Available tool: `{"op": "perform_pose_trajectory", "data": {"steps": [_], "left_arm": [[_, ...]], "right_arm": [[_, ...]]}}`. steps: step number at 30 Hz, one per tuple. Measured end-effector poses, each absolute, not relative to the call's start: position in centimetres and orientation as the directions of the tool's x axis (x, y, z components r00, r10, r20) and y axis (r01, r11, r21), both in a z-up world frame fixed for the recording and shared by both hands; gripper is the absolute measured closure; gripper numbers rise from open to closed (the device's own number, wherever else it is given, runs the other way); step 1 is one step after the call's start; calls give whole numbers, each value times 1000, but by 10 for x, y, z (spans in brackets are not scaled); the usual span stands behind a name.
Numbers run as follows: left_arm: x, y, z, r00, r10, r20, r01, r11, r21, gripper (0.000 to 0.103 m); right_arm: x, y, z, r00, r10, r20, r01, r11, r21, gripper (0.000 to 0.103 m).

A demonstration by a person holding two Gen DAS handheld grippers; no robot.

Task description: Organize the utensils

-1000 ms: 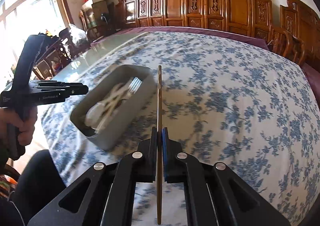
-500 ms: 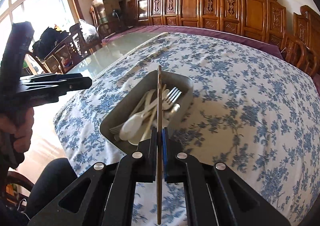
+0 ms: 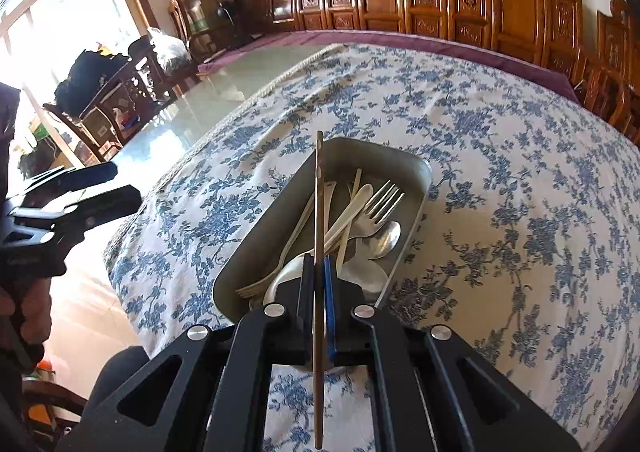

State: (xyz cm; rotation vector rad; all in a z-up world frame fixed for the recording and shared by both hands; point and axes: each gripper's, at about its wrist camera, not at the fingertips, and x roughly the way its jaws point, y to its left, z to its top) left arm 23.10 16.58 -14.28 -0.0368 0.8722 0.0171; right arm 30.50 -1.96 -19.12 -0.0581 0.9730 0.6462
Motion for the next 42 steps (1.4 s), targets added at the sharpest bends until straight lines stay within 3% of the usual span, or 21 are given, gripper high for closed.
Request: {"op": "perform_pose_trajectory", "data": {"steps": [15, 22, 42], "left_arm": [[236, 174, -146, 633, 2, -774, -32, 999, -24, 20], [238, 172, -148, 631, 2, -776, -28, 999, -20, 20], [242, 160, -151, 626, 2, -780, -21, 1000, -15, 20]], "right_arm": [[348, 0, -228, 313, 440, -842, -444, 851, 280, 97], [352, 7, -236, 287, 484, -827, -432, 836, 339, 97], [343, 2, -225, 352, 490, -797, -508, 816, 277, 93]]}}
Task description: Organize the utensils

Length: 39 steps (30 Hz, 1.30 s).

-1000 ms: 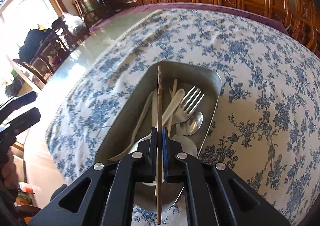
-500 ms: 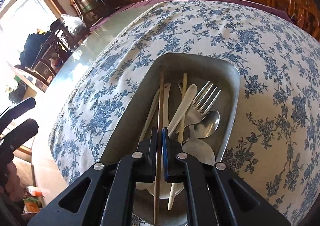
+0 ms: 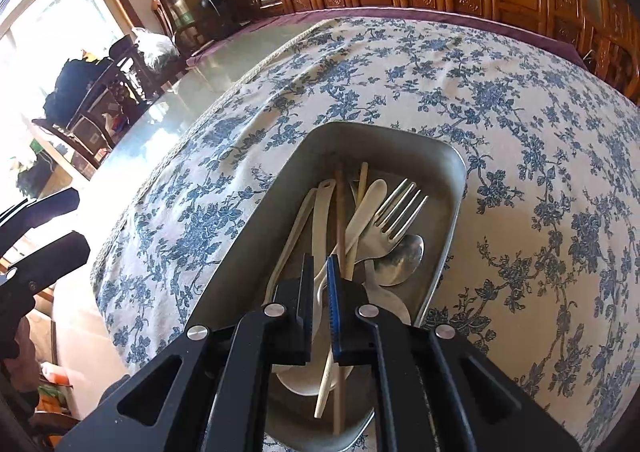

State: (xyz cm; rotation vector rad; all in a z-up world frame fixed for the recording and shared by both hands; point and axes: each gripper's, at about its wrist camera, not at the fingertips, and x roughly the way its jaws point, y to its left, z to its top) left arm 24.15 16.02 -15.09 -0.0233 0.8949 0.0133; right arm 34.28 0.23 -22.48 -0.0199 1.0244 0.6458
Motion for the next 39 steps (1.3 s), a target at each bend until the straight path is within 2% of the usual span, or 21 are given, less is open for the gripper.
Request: {"op": "perform_pose_trajectory", "data": {"steps": [7, 12, 13, 15, 16, 18, 19, 20, 23, 39], "left_arm": [[237, 153, -147, 629, 4, -778, -16, 1000, -7, 20], [234, 144, -143, 636, -2, -771, -6, 1000, -8, 20], [232, 142, -142, 638, -5, -770, -4, 1000, -10, 20], [230, 136, -141, 638, -15, -770, 2, 1000, -19, 20], [228, 134, -140, 637, -24, -770, 7, 1000, -25, 18], [225, 128, -138, 644, -33, -764, 15, 999, -31, 14], [222, 124, -136, 650, -38, -759, 24, 999, -30, 12], [220, 120, -135, 654, -43, -755, 33, 999, -29, 10], [210, 107, -131, 664, -61, -745, 58, 998, -30, 8], [142, 36, -112, 662, -88, -744, 127, 992, -4, 8]], "right_arm": [[327, -14, -208, 409, 483, -774, -524, 819, 234, 93], [310, -36, -195, 464, 462, -755, -505, 839, 203, 84], [306, -41, -192, 474, 461, -750, -498, 843, 203, 79], [298, -53, -184, 500, 454, -738, -483, 853, 197, 61], [293, -59, -179, 518, 446, -730, -475, 859, 188, 56], [283, -69, -172, 545, 439, -715, -468, 866, 175, 32], [277, -76, -167, 556, 441, -704, -467, 867, 175, 26], [271, -82, -163, 570, 441, -694, -461, 870, 174, 14], [254, -97, -152, 602, 433, -671, -448, 879, 166, 3], [154, -176, -112, 717, 270, -642, -258, 959, 114, 2]]}}
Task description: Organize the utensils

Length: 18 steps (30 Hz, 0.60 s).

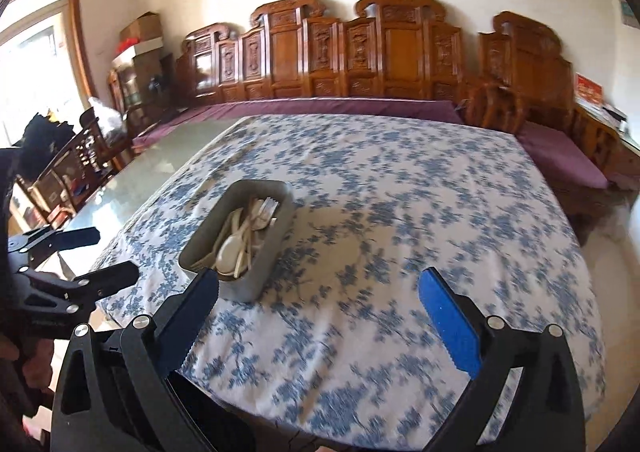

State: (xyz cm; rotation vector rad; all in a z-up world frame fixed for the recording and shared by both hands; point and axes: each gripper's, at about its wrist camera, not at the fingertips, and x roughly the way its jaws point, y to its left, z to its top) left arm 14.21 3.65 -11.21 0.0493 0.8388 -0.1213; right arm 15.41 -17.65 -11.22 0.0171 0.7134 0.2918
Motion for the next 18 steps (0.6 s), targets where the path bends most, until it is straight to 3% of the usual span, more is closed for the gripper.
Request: {"op": "perform_pose_trajectory", "data": {"steps": [18], "left_arm": [[77, -8, -56, 764, -113, -635, 139, 990, -9, 8]], "right_arm": [[77, -227, -54, 826, 168, -538, -143, 986, 88, 2]]}}
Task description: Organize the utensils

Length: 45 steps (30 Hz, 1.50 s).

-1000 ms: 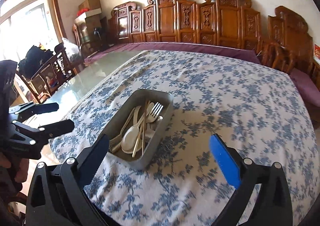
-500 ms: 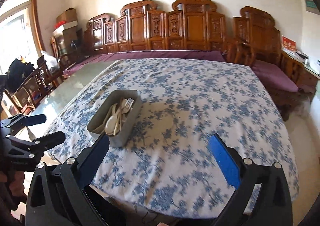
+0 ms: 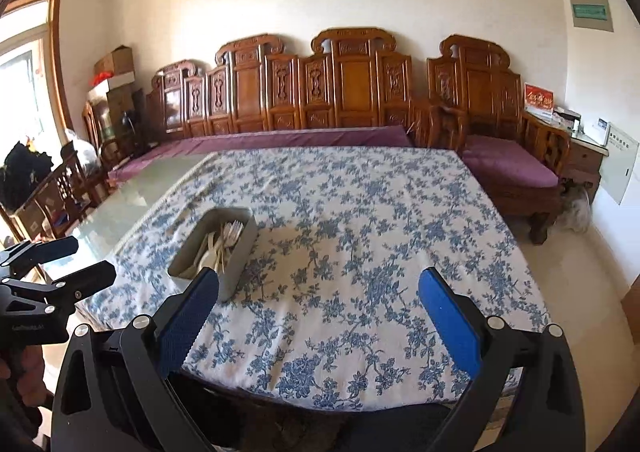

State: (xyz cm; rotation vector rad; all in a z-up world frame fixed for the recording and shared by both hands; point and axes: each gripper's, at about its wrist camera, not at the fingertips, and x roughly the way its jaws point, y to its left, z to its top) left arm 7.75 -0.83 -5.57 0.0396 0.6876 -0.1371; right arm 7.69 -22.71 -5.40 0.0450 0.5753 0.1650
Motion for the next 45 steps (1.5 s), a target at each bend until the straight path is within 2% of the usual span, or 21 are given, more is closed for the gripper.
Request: {"op": "perform_pose_trajectory", "data": {"steps": [11, 17, 45], "left_arm": [[39, -3, 13, 873, -63, -484, 79, 997, 12, 8], [20, -3, 37, 905, -62, -421, 75, 997, 14, 8], [4, -5, 48, 927, -59, -370, 70, 997, 16, 8]], "right_arm": [[39, -230, 15, 916, 165, -365, -146, 986, 79, 2], [20, -227, 36, 936, 174, -306, -162, 985, 64, 2], [16, -221, 37, 939, 149, -311, -137, 989, 58, 2]]}}
